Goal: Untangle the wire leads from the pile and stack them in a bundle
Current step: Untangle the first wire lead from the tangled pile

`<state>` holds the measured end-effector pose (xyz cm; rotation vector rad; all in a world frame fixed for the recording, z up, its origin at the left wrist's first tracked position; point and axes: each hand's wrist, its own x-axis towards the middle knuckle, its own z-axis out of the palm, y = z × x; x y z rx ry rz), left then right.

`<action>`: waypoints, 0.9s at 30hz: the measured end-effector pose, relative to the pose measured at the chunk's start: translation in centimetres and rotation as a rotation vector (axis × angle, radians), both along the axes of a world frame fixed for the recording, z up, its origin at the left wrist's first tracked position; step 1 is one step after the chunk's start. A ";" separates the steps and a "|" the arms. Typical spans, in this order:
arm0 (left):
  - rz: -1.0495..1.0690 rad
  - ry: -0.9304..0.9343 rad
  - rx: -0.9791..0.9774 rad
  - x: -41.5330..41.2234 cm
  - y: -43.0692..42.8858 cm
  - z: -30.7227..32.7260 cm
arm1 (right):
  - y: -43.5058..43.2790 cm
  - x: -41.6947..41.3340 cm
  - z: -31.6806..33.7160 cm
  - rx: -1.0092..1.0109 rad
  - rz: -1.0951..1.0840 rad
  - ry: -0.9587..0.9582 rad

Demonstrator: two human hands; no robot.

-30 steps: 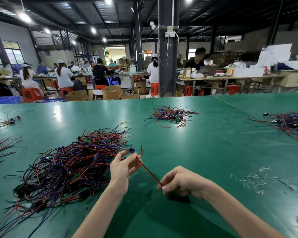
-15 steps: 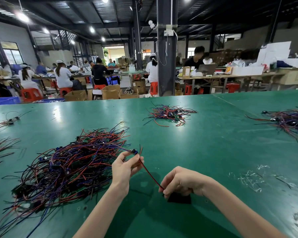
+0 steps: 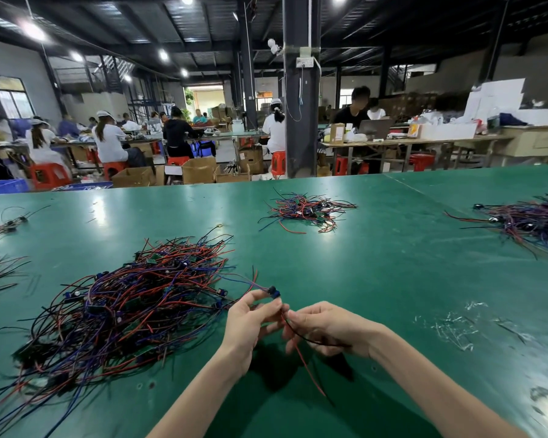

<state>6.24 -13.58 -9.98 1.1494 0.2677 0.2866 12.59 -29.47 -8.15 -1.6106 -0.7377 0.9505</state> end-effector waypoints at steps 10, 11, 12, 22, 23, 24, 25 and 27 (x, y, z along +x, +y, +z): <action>0.054 -0.027 0.044 0.1 0.7 -0.2 | 0.6 -1.2 -0.1 0.064 0.056 0.028; 0.059 -0.020 0.062 0.1 0.7 -0.2 | 0.7 -1.3 -0.1 0.065 0.043 0.022; 0.063 -0.012 0.082 0.1 0.7 -0.2 | 0.8 -1.3 -0.1 0.061 0.028 0.017; -0.005 -0.042 0.025 0.0 0.3 0.1 | 1.5 -1.1 -0.5 0.060 -0.181 -0.024; -0.032 -0.044 0.017 0.0 0.2 0.2 | 1.5 -1.0 -0.5 0.065 -0.203 -0.054; -0.057 -0.041 0.015 -0.1 0.2 0.3 | 1.5 -0.9 -0.5 0.070 -0.230 -0.086; -0.078 -0.033 0.019 -0.1 0.1 0.4 | 1.4 -0.7 -0.4 0.075 -0.265 -0.121; -0.107 -0.012 0.025 -0.2 0.1 0.5 | 1.1 0.0 -0.2 0.105 -0.369 -0.178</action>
